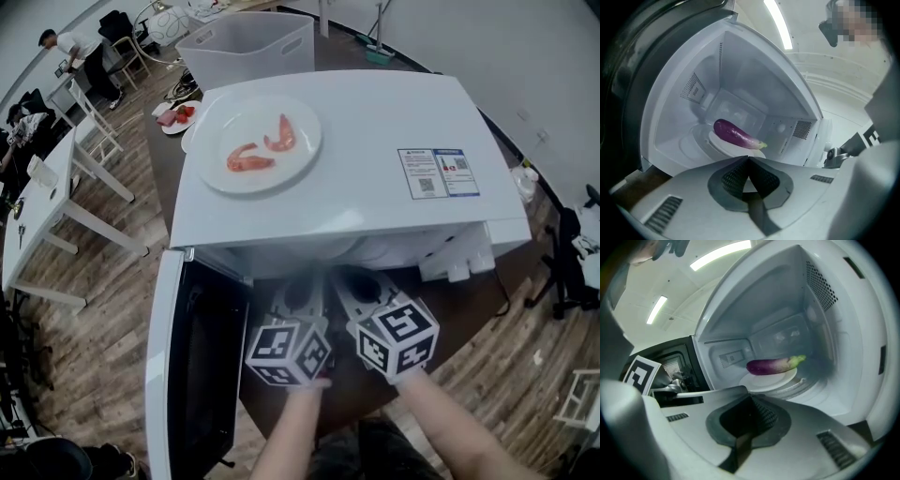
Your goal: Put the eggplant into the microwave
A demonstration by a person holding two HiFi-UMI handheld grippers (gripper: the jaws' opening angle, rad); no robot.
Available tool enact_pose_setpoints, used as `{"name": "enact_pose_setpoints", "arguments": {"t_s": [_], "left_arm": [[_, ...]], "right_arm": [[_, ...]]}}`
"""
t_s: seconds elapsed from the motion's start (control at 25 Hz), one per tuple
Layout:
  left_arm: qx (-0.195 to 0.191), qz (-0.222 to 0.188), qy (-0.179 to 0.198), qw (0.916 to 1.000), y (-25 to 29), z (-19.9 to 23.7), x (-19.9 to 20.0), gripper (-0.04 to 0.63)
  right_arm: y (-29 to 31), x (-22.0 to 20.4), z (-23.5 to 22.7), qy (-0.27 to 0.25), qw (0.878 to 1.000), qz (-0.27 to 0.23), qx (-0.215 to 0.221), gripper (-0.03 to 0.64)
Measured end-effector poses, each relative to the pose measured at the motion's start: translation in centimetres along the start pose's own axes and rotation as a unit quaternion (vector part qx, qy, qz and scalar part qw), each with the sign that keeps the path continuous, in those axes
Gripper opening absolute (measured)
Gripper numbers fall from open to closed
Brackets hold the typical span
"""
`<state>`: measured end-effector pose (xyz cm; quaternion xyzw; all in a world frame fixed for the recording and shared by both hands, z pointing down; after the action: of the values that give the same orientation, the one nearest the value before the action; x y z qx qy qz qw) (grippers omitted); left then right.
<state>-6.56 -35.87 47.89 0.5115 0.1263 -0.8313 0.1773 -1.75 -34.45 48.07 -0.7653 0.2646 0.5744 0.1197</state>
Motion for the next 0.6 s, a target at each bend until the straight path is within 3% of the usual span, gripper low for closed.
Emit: {"name": "enact_pose_setpoints", "arguments": {"t_s": [0.32, 0.6], "left_arm": [[-0.006, 0.002, 0.015, 0.9999, -0.9, -1.1, -0.5, 0.0], [-0.009, 0.006, 0.036, 0.9993, -3.1, -2.6, -0.8, 0.0]], "right_arm": [[-1.4, 0.2, -0.5, 0.02, 1.0, -0.012, -0.004, 0.002], [-3.2, 0.0, 0.9, -0.001, 1.0, -0.006, 0.02, 0.002]]}}
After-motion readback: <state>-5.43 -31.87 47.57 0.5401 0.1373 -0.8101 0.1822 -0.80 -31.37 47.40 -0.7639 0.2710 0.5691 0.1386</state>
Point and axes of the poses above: the fingertips, and each gripper's own axes: y forward along the fingers, z to its left, x out of its top, the point moved 2 cm from there along -y, backward along the fingers, and after that the axes turned 14 degrees about -z, right-handed, at the moved point
